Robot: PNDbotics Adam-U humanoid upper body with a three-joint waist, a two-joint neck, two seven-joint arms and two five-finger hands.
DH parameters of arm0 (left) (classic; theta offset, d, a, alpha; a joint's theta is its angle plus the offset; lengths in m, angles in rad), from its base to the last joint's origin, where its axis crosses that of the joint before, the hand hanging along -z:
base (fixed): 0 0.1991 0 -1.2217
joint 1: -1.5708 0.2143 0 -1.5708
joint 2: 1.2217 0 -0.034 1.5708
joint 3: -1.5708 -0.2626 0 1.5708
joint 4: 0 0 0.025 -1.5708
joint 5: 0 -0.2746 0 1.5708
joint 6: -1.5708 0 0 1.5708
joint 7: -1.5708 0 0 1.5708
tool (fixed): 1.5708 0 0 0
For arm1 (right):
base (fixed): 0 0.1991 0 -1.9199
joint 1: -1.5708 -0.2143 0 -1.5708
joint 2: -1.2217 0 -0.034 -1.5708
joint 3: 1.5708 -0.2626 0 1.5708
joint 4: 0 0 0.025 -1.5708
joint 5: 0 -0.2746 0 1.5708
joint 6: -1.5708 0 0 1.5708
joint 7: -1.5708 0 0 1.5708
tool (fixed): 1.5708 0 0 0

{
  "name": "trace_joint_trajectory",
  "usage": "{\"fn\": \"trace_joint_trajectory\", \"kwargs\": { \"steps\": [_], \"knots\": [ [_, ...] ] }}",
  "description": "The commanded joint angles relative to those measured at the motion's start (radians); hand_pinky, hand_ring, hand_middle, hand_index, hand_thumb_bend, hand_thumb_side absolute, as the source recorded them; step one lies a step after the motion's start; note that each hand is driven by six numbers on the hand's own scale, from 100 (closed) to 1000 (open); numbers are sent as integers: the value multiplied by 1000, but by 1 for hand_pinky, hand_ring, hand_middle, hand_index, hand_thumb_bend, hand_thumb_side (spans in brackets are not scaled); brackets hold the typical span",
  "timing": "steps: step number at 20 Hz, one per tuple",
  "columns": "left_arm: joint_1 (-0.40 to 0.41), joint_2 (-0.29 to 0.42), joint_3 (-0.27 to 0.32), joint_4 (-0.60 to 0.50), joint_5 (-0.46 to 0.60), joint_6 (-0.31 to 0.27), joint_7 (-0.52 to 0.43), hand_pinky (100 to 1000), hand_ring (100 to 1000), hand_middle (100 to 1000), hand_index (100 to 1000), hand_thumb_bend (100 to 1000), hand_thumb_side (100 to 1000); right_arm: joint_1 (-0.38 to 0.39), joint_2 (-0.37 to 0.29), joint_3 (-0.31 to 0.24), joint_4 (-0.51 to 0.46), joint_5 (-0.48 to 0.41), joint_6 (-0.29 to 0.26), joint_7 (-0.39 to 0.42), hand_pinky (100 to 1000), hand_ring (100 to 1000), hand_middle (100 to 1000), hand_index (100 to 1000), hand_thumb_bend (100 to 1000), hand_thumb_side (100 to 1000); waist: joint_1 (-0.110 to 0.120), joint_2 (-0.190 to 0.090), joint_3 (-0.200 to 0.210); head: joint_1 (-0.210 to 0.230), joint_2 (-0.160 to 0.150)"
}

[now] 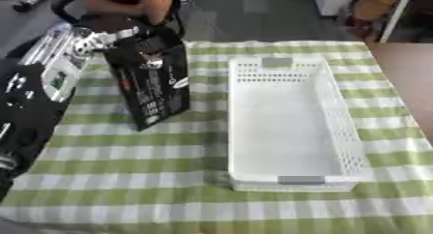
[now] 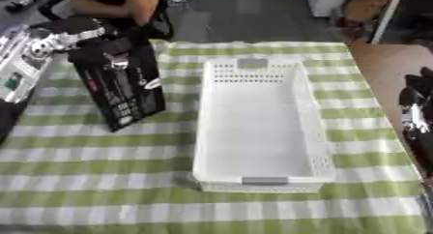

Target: Pick up objects on the table and place them in the box.

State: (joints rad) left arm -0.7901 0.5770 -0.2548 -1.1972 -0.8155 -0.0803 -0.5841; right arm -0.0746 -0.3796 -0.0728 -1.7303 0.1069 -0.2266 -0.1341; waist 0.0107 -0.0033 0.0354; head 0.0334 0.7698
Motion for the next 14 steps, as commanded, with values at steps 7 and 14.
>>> {"fn": "trace_joint_trajectory", "kwargs": {
  "steps": [7,14],
  "knots": [
    [-35,29,-37,30,-36,-32,-4,164,324,477,718,731,472,-4,-31,-1,-11,-3,-1,4,836,859,780,930,273,658,2,-9,-3,-13,0],
    [-41,29,-32,42,-16,-19,22,100,202,402,617,517,378,-4,-31,-2,-11,-3,-1,3,835,859,780,930,273,658,2,-9,-2,-13,0]
  ]
}}
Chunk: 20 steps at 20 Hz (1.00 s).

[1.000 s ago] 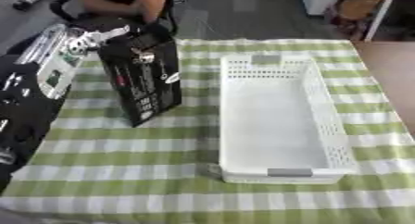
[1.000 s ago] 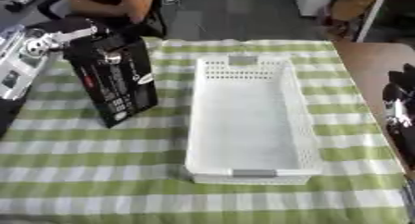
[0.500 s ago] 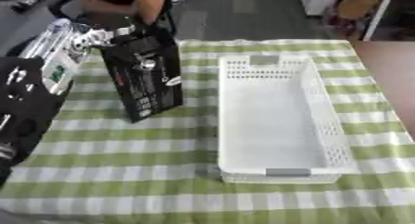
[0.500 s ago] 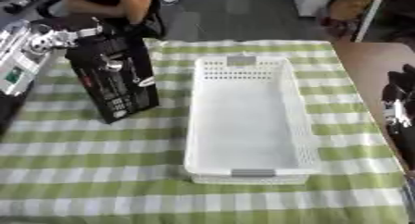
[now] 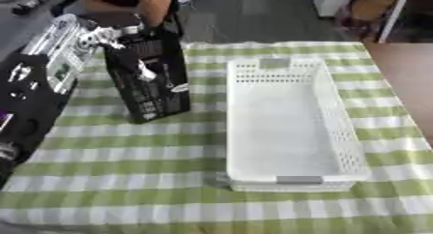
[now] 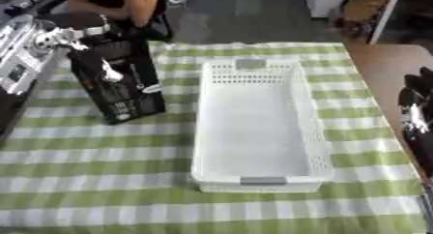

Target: Pick up objects on the table and place them in the box.

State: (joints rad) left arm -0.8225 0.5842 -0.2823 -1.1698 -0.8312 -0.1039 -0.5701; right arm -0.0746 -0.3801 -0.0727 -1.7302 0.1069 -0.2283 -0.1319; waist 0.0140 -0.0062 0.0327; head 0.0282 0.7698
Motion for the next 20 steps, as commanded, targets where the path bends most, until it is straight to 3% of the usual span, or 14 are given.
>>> {"fn": "trace_joint_trajectory", "kwargs": {
  "steps": [1,7,8,20],
  "knots": [
    [-9,23,-4,14,3,8,11,100,195,396,610,458,387,-3,-31,-3,-11,-3,1,0,835,859,780,930,269,658,-2,-6,1,-8,0],
    [-12,25,6,15,29,25,30,100,121,342,546,305,369,-3,-30,-4,-10,-3,1,-1,835,859,780,930,273,658,-2,-6,1,-8,0],
    [-14,26,10,15,34,28,33,100,119,341,544,338,344,-2,-30,-4,-10,-3,1,-1,835,859,780,930,273,658,-2,-7,1,-8,0],
    [-50,74,37,-8,104,52,35,100,100,322,526,286,339,0,-30,-5,-9,-3,0,-2,835,859,780,930,274,657,-1,-7,2,-13,0]
  ]
}}
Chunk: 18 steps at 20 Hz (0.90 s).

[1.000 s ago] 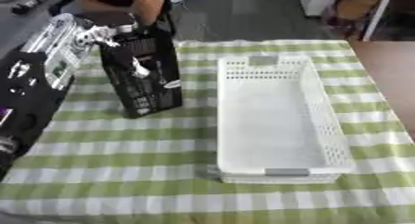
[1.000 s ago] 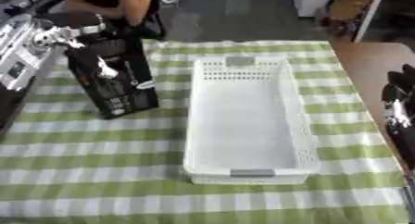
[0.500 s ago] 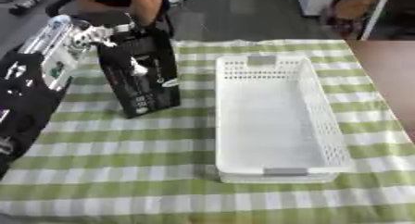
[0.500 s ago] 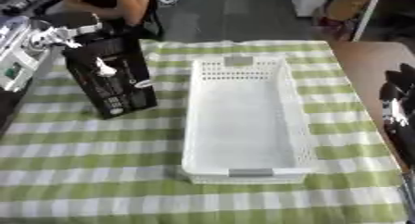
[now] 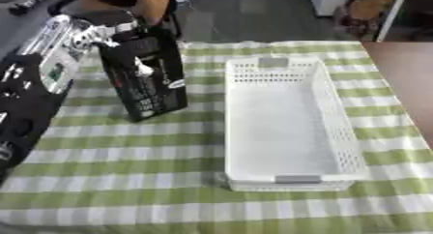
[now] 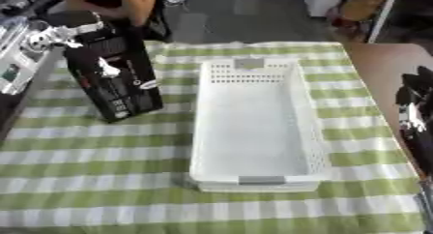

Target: Pick up objects on the table and place them in the box.

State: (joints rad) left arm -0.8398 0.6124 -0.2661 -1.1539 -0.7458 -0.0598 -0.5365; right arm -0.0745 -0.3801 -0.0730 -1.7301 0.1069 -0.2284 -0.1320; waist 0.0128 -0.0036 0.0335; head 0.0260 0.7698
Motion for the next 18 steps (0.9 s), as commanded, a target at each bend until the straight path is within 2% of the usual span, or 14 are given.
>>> {"fn": "trace_joint_trajectory", "kwargs": {
  "steps": [1,2,8,9,10,18],
  "knots": [
    [-37,52,22,-28,22,10,1,100,100,322,526,205,391,0,-30,-5,-9,-3,0,-1,835,859,780,930,276,660,0,-10,2,-11,0],
    [-41,57,23,-31,26,12,1,100,100,320,525,279,336,0,-30,-5,-9,-3,0,-1,835,859,780,930,274,657,0,-10,2,-11,0],
    [-61,79,30,-51,38,18,0,100,100,311,524,267,328,1,-31,-5,-8,-3,0,-1,836,859,780,930,275,658,1,-11,3,-12,0],
    [-64,82,32,-54,40,19,1,100,100,309,524,347,271,1,-31,-5,-8,-3,0,-1,836,859,780,930,279,651,1,-12,3,-12,0],
    [-66,85,34,-58,42,20,2,100,100,306,520,260,326,1,-31,-5,-8,-3,0,-1,836,859,780,930,275,657,1,-12,3,-13,0],
    [-81,98,40,-124,85,27,10,100,100,291,498,132,301,2,-31,-5,-8,-3,0,-2,836,859,780,930,276,656,2,-12,4,-15,0]
  ]
}}
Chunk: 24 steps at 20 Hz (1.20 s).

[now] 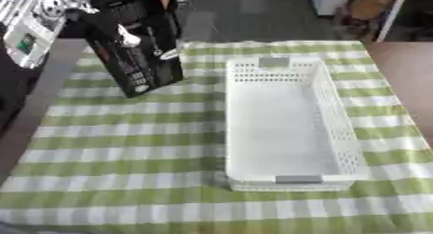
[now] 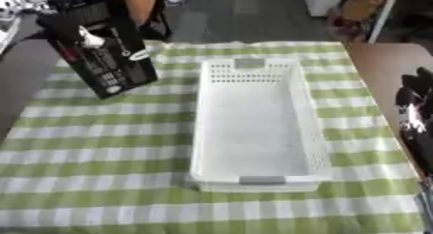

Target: Pick up objects on the table and place them in the box.

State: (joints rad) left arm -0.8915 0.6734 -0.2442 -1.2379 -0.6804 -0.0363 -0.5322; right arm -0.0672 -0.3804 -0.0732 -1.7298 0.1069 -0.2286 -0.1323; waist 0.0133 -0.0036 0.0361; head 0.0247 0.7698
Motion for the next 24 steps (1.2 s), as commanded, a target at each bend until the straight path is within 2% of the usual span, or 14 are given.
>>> {"fn": "trace_joint_trajectory", "kwargs": {
  "steps": [1,14,15,16,17,24],
  "knots": [
    [-32,37,17,-56,30,4,7,100,100,288,494,100,295,-5,-31,-6,-8,-3,0,-2,836,859,780,930,277,657,1,-12,1,-14,0],
    [-83,13,-27,-266,171,38,-5,100,100,265,473,100,273,-8,-31,-2,-7,-4,0,1,836,859,780,930,278,658,2,-14,-1,-8,0],
    [-91,6,-33,-278,178,37,-10,100,100,266,473,100,272,-8,-31,-1,-7,-4,0,2,836,859,780,930,278,658,2,-15,-2,-7,0],
    [-97,0,-37,-286,184,38,-15,100,100,266,473,100,309,-8,-31,-1,-7,-4,0,2,836,859,780,930,278,657,2,-15,-2,-6,0],
    [-106,-10,-43,-295,189,36,-20,100,100,266,474,100,270,-9,-31,-1,-7,-5,0,2,836,859,780,930,278,658,2,-15,-2,-5,0],
    [-172,-106,-86,-303,193,26,-47,100,100,268,475,100,267,-13,-31,5,-7,-7,-1,8,836,859,780,930,278,663,1,-17,-12,4,0]
  ]
}}
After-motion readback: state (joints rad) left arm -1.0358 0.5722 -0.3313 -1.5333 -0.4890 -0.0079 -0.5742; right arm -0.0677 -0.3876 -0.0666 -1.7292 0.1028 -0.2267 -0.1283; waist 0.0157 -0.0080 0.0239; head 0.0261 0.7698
